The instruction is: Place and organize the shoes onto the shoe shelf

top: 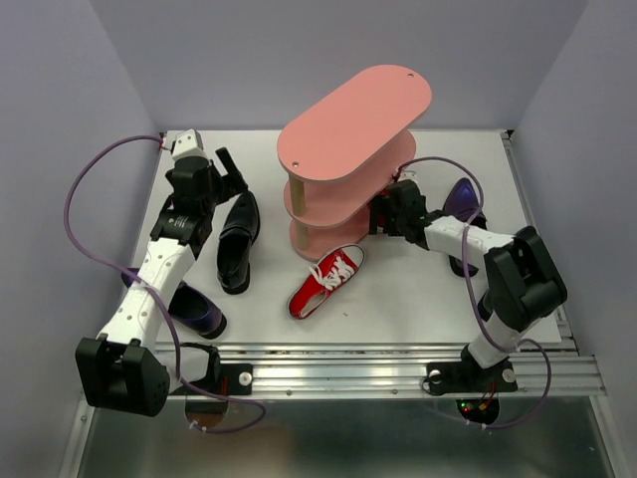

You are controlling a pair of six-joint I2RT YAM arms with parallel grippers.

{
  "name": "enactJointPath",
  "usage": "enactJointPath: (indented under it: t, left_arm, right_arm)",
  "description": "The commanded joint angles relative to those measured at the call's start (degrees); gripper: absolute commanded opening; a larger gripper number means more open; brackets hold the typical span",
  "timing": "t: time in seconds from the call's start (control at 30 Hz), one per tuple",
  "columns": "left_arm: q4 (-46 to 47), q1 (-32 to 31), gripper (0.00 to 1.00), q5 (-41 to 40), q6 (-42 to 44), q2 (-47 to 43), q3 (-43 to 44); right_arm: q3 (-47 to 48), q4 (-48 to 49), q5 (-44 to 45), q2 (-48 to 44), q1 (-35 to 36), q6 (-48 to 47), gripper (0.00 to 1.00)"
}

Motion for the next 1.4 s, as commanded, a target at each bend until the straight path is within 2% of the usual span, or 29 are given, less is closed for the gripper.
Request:
enactJointPath:
  t: [0.0,0.17,0.37,0.53,0.77,0.97,1.2,1.37]
  left_arm:
    - [0.3,0.0,0.99,-1.1,0.7,-2.2,1.9]
    - [0.4,0.1,0.99,-1.3,0.7,-2.2,1.8]
    - [0.9,0.1,0.99,0.1,0.0,-1.6,1.8]
    - [1.2,0.1,0.99,0.0,0.1,-1.5,2.0]
    - [1.6,0.1,0.99,0.5,-0.2,-0.5,2.2]
    - [0.9,0.1,0.99,-1.3,0.3,-0.3,2.8]
    - [0.4,0.1,0.99,-1.5,0.5,-0.6,3.0]
    - [-0.1,0.1,0.99,-1.6,0.7,-1.0,3.0]
  right_arm:
    - [2.4,2.3,3.7,0.2,-3.9,1.6,1.00]
    - [1.7,2.2,4.0,-0.8,-4.6,0.5,1.00]
    - [-0.3,1.9,-2.1,-4.3,-4.6,0.1,1.00]
    - [-5.2,-1.2,-8.9,-12.8,-4.6,2.0,1.00]
    - [-12.1,-5.9,-13.4,-25.6,1.3,9.5,1.00]
    - [-14.1,-7.0,-14.8,-30.4,9.6,17.1,1.00]
    - [-14.8,-1.2,-13.4,-25.7,19.7,23.4,1.00]
    - [-15.0,3.2,-13.8,-21.2,23.0,28.0,1.00]
